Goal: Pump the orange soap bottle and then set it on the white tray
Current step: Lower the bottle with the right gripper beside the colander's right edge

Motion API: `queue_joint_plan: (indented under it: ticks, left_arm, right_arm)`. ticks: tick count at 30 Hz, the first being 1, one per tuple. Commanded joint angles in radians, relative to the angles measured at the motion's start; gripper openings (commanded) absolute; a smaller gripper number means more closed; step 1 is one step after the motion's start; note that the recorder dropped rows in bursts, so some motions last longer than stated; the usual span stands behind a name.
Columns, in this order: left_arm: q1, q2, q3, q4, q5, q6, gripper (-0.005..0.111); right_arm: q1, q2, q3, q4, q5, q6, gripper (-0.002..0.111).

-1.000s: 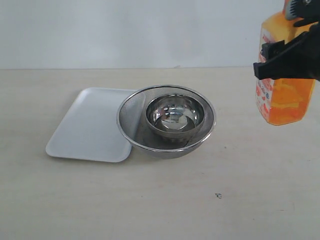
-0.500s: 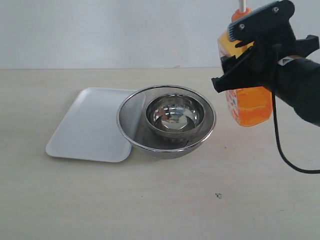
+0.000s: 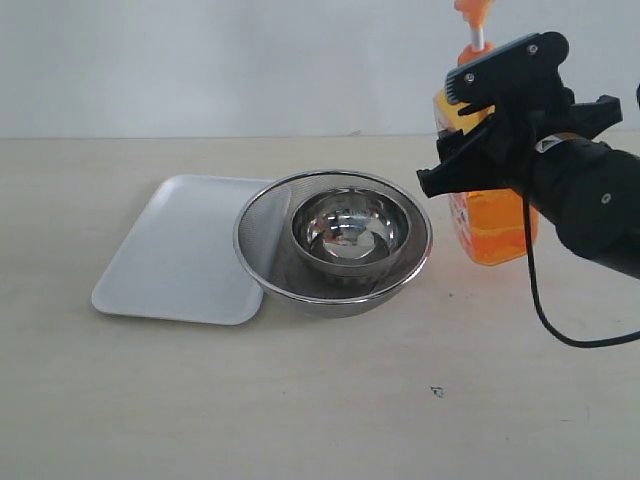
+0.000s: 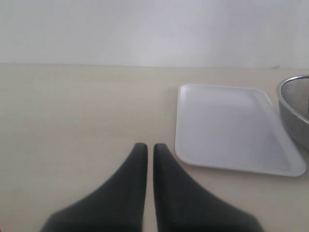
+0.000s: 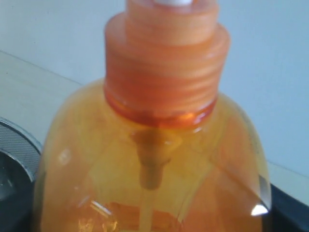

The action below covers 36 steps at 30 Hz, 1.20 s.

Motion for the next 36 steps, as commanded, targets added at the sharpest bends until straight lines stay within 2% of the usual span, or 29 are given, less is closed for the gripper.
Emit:
queue_joint_plan:
  ticks: [1, 30, 34, 36]
  left_arm:
    - [0.001, -0.001, 0.003, 0.001, 0.000, -0.007, 0.005]
    - [0.001, -0.001, 0.003, 0.013, -0.001, -0.007, 0.005]
    - [0.001, -0.001, 0.003, 0.028, -0.093, -0.007, 0.005]
    - [0.001, -0.001, 0.003, 0.008, -0.250, -0.011, 0.005]
  right_arm:
    - [0.000, -0.005, -0.029, -0.035, -0.078, 0.009, 0.000]
    - [0.000, 0.019, -0.045, -0.059, 0.015, 0.035, 0.000]
    - [0.000, 0.019, -0.045, -0.061, 0.030, 0.035, 0.000]
    - [0.000, 0.020, -0.045, -0.063, 0.025, 0.035, 0.000]
